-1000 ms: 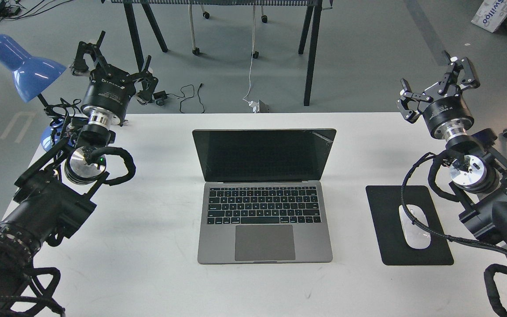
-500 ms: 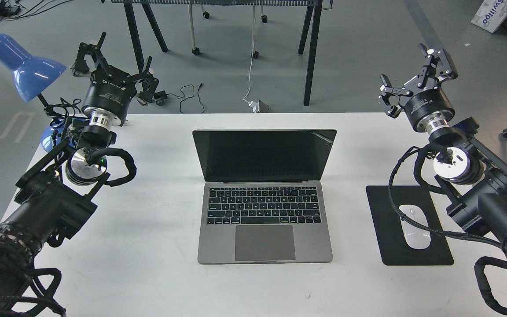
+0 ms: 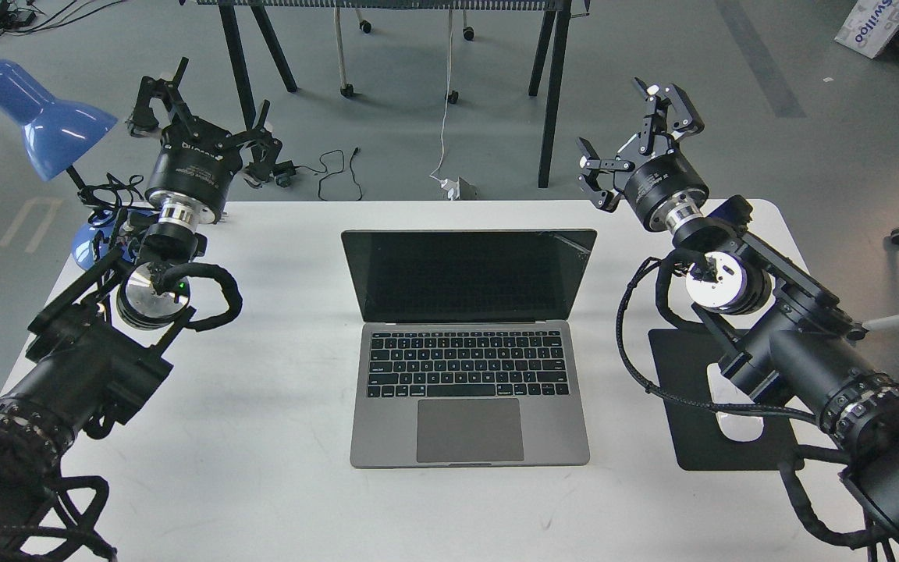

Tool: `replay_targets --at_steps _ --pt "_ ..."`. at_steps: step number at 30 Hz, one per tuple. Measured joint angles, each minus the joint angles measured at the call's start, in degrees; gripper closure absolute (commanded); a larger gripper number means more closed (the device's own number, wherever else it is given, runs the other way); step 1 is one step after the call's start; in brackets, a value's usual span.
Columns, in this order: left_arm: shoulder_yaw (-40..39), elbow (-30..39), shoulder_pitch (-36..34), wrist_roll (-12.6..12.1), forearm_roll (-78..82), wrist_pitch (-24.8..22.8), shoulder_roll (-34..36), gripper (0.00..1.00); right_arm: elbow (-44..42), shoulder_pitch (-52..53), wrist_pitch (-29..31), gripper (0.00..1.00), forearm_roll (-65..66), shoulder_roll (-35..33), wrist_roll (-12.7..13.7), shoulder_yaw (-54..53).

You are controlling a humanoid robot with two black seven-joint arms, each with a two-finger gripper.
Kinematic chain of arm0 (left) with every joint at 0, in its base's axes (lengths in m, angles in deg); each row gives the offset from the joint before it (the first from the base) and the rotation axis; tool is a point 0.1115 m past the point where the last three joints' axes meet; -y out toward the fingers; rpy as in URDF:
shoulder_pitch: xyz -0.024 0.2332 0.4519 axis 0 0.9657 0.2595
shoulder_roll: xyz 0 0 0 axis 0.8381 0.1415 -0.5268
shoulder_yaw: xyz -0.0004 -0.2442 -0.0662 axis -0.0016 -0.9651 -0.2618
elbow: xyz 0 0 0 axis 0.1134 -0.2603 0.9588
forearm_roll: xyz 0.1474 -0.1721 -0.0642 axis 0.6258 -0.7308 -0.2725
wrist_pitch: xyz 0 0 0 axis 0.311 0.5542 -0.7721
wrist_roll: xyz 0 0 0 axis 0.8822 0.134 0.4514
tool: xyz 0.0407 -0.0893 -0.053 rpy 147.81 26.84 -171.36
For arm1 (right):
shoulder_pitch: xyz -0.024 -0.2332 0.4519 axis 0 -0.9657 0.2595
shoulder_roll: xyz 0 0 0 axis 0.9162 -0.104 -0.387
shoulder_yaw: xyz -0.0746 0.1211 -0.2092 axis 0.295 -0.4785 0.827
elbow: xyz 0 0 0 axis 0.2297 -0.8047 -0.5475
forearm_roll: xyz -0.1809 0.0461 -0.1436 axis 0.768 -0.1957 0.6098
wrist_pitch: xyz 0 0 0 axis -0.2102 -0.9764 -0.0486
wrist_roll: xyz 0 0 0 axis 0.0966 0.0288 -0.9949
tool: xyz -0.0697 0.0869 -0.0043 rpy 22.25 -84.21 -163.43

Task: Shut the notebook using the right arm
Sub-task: 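Push the top of the laptop screen down with the right gripper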

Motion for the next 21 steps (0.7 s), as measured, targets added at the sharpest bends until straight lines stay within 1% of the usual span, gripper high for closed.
replay_targets --at_steps 4,7,13,18,21 --pt "0.0 0.14 0.01 0.01 0.0 0.0 0.0 0.0 1.31 -0.65 0.38 0.0 -0.21 0.15 0.45 1.86" --pt "0.01 0.24 0.07 0.03 0.0 -0.02 0.01 0.0 4.39 -1.82 0.55 0.0 -0.31 -0.29 1.07 3.52" --pt "0.01 0.25 0.09 0.05 0.0 -0.02 0.06 0.0 12.61 -6.68 0.54 0.0 -0.26 -3.26 2.44 4.41" --pt "0.0 0.27 0.12 0.05 0.0 -0.02 0.04 0.0 17.32 -10.27 0.46 0.0 0.01 -5.43 2.62 4.68" --pt "0.0 0.32 0.17 0.05 0.0 -0.02 0.04 0.0 20.07 -11.92 0.45 0.0 0.08 -7.54 2.63 6.65"
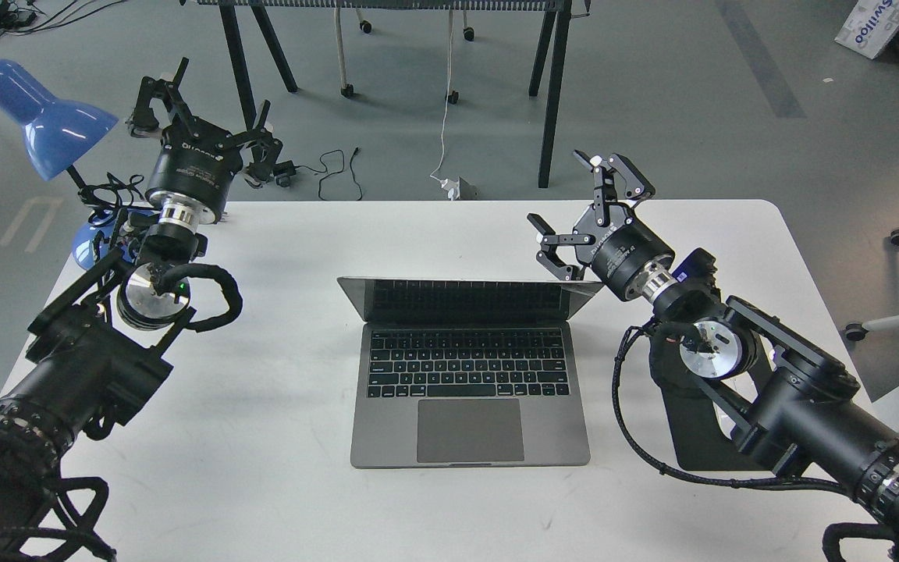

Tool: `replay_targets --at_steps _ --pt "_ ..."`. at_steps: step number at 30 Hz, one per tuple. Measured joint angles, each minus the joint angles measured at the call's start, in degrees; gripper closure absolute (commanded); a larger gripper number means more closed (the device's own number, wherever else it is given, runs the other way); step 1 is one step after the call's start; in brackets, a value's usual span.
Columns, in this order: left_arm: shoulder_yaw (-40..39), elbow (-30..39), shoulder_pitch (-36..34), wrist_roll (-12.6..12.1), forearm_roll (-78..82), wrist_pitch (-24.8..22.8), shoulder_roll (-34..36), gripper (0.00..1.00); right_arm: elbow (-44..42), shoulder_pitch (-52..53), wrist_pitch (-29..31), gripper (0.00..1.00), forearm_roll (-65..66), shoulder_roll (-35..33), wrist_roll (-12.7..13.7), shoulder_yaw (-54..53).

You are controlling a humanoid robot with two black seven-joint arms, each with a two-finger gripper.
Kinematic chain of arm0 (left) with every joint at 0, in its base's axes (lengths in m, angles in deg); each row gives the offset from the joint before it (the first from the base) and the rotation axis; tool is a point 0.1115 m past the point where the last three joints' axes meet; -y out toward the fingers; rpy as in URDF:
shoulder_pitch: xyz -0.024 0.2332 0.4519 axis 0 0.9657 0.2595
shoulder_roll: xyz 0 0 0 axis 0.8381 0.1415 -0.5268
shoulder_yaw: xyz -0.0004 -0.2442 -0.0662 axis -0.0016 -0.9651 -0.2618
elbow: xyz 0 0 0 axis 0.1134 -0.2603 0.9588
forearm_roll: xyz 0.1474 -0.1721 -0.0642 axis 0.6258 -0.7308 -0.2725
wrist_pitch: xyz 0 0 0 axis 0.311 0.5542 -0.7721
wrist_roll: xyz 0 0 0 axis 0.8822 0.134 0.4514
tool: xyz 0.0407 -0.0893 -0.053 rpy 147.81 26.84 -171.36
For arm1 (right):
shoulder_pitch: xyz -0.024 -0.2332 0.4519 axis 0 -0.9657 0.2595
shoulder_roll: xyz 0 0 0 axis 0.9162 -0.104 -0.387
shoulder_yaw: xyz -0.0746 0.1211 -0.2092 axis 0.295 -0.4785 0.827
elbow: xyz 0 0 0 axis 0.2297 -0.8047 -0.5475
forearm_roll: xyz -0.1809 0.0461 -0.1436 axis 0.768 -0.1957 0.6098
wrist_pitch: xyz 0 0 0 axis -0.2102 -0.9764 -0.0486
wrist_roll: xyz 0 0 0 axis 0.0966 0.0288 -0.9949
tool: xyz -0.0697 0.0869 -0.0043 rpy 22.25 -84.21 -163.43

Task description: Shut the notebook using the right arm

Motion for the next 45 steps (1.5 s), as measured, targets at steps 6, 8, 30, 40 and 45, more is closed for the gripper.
replay_targets --at_steps 6,8,30,40,45 --pt "0.0 0.02 0.01 0.0 0.0 0.0 -0.01 0.0 4.31 -2.62 0.09 0.0 0.23 -4.96 -0.23 6.08" --pt "0.0 0.02 0.01 0.0 0.0 0.0 -0.01 0.0 4.52 -2.95 0.19 0.0 0.26 -5.79 -0.51 8.0" --pt "-0.09 0.06 0.09 0.0 0.0 0.02 0.06 0.0 2.66 -8.93 -0.27 0.0 9.73 -5.65 -1.14 15.67" --pt "-0.07 0.01 0.11 0.0 0.0 0.02 0.06 0.0 2.89 -10.11 -0.45 0.0 10.39 -5.69 -1.16 15.06" --pt "-0.07 0.07 0.17 0.0 0.01 0.02 0.07 0.0 6.04 -9.74 0.08 0.0 10.15 -6.14 -1.04 8.14"
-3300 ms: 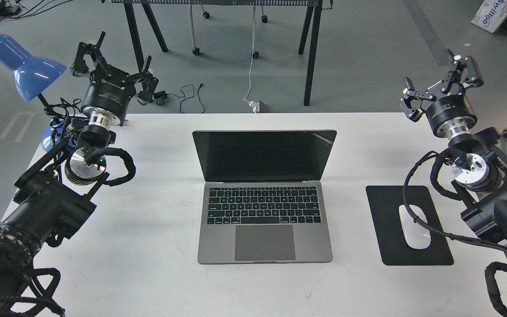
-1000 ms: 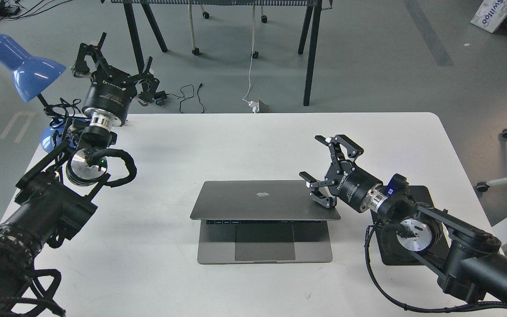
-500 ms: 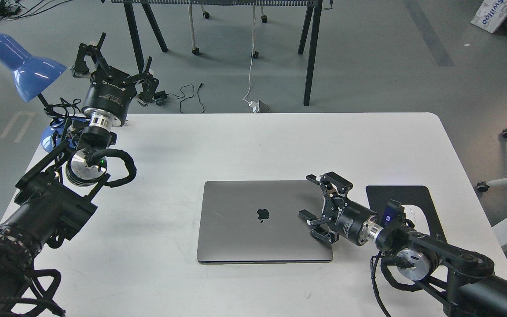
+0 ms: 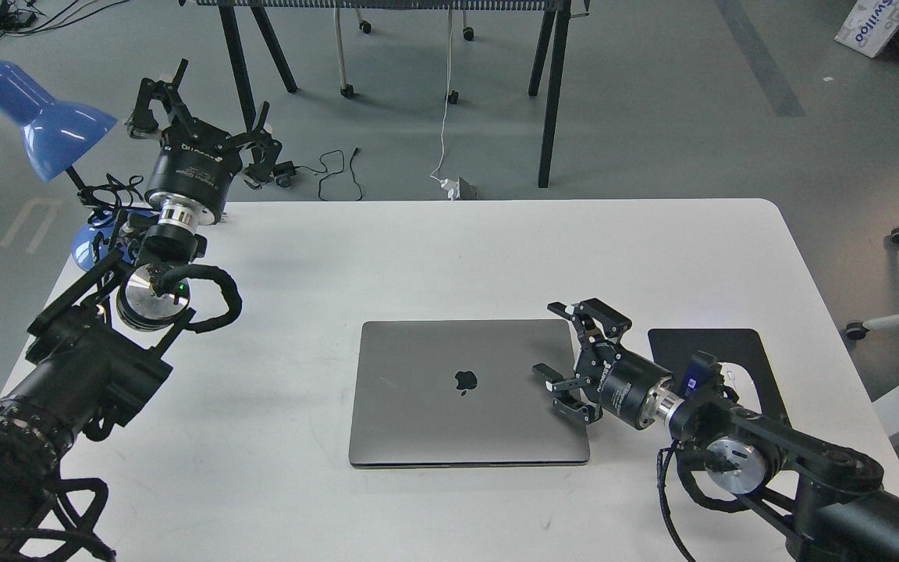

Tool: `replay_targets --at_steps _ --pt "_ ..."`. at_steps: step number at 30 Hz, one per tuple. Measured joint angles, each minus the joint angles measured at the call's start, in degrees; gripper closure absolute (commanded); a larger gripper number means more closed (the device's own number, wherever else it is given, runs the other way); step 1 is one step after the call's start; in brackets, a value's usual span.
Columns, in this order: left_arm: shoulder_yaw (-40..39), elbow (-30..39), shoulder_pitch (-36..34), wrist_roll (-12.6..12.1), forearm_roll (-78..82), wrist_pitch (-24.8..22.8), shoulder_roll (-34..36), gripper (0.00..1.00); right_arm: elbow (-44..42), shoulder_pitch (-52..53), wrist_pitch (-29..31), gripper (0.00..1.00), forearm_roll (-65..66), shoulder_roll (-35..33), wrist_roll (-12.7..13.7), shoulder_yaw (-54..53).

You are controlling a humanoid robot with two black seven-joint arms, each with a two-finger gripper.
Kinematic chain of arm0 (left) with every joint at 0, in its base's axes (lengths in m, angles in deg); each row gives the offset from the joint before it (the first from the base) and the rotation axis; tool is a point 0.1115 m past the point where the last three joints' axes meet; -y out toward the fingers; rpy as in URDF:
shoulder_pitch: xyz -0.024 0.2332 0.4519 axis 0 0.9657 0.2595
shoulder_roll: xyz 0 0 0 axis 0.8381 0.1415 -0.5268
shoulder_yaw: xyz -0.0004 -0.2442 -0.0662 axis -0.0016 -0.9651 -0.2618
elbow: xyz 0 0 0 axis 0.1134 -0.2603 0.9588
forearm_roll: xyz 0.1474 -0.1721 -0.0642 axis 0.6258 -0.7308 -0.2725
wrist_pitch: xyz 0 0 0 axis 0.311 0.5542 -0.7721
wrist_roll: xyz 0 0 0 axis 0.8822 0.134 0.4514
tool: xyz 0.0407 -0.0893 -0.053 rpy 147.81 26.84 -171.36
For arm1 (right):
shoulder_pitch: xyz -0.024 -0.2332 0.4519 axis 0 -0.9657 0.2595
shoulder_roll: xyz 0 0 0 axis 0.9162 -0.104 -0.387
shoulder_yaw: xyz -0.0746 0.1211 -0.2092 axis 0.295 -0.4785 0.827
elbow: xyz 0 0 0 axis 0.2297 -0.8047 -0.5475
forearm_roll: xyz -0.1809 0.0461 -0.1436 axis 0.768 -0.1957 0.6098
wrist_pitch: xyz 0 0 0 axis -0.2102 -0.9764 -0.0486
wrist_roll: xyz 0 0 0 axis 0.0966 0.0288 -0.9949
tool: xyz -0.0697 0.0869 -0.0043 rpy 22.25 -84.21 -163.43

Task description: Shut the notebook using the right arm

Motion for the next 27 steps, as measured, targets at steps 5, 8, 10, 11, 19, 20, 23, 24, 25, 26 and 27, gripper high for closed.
replay_targets --at_steps 5,8,10,11,19,20,23,24,25,26,27 --pt "-0.01 0.02 0.01 0.0 0.0 0.0 0.08 0.0 2.16 0.87 -0.08 0.0 -0.29 0.08 0.51 -11.23" --pt "-0.02 0.03 0.01 0.0 0.0 0.0 0.08 0.0 2.24 2.3 0.2 0.0 -0.94 0.07 1.82 -17.22" --pt "-0.02 0.03 0.01 0.0 0.0 0.0 0.08 0.0 2.08 3.74 0.76 0.0 -1.62 0.21 3.21 -20.87" --pt "-0.02 0.03 0.01 0.0 0.0 0.0 0.07 0.0 1.92 4.39 1.0 0.0 -2.22 0.35 3.79 -22.57" --pt "-0.03 0.03 0.01 0.0 0.0 0.0 -0.02 0.0 -7.71 10.49 1.54 0.0 -14.24 0.85 6.49 -29.25" --pt "-0.03 0.03 0.01 0.0 0.0 0.0 0.0 0.0 -9.91 11.51 1.9 0.0 -15.65 1.11 6.62 -29.38" --pt "-0.04 0.03 0.01 -0.01 0.0 0.0 0.03 0.0 -15.33 13.77 3.5 0.0 -17.52 2.4 6.64 -29.49" --pt "-0.04 0.03 0.01 -0.03 0.0 0.0 0.04 0.0 -16.83 14.34 4.04 0.0 -17.7 2.8 6.64 -29.49" --pt "-0.04 0.03 0.01 -0.06 0.0 0.0 0.05 0.0 -17.81 14.73 4.42 0.0 -17.78 3.07 6.63 -29.44" --pt "-0.04 0.03 0.01 -0.08 0.0 0.0 0.05 0.0 -18.56 15.07 4.75 0.0 -17.82 3.27 6.62 -29.38" --pt "-0.04 0.03 0.01 -0.09 0.0 0.0 0.06 0.0 -18.94 15.26 4.96 0.0 -17.88 3.4 6.6 -29.34"
